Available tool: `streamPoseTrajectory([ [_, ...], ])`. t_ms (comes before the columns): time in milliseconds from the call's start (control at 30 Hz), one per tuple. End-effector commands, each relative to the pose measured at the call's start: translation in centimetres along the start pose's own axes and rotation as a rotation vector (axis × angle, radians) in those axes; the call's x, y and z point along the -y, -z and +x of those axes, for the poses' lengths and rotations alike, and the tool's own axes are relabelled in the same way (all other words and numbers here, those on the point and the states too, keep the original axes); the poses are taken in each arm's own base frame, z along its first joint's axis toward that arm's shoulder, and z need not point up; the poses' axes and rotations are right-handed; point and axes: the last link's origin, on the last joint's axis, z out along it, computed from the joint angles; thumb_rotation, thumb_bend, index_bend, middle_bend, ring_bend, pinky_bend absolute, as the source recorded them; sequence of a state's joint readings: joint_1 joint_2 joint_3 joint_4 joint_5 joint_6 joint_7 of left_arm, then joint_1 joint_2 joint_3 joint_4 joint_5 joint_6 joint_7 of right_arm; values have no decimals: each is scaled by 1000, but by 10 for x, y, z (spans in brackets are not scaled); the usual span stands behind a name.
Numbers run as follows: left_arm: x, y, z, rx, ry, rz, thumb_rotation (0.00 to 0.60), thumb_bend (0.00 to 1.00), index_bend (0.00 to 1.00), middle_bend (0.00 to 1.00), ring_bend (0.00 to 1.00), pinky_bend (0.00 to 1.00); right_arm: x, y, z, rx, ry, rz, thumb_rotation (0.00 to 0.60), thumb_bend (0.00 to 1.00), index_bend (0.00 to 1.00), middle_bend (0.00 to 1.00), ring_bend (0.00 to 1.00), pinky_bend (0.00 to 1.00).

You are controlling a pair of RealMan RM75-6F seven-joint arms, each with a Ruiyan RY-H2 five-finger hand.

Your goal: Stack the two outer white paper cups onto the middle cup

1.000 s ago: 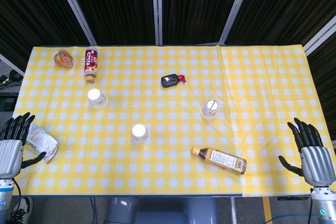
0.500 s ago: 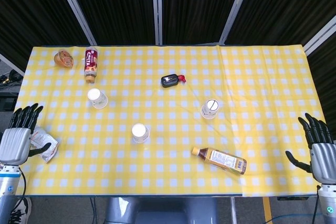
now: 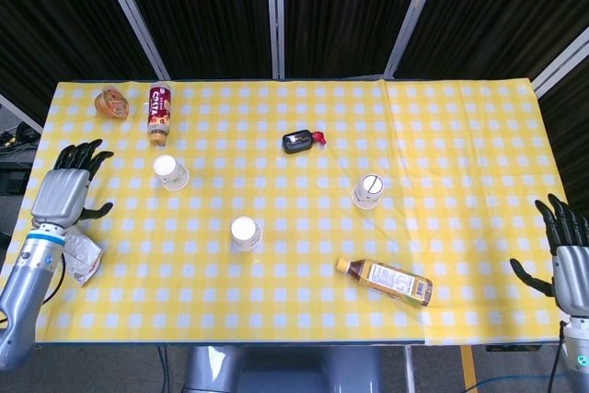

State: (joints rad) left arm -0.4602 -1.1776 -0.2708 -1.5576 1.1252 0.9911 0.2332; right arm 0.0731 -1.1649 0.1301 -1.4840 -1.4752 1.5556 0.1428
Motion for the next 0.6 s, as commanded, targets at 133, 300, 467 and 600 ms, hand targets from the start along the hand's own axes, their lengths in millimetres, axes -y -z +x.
streamPoseTrajectory([
  [133,-15,-61,1,80,-24,12,600,298,252,0,0,0,-5,-4,-1,-2,15,-18,600,117,0,0,0,0],
  [300,-26,-81,-8,113,-46,5,600,269,272,0,0,0,-11,-6,-2,0,24,-41,600,118,0,0,0,0],
  [467,-42,-98,-20,149,-69,-5,600,233,281,0,0,0,-16,-8,0,-10,26,-57,600,117,0,0,0,0],
  [600,-50,-105,-27,165,-81,-10,600,234,281,0,0,0,-19,-8,1,-15,24,-66,600,117,0,0,0,0],
])
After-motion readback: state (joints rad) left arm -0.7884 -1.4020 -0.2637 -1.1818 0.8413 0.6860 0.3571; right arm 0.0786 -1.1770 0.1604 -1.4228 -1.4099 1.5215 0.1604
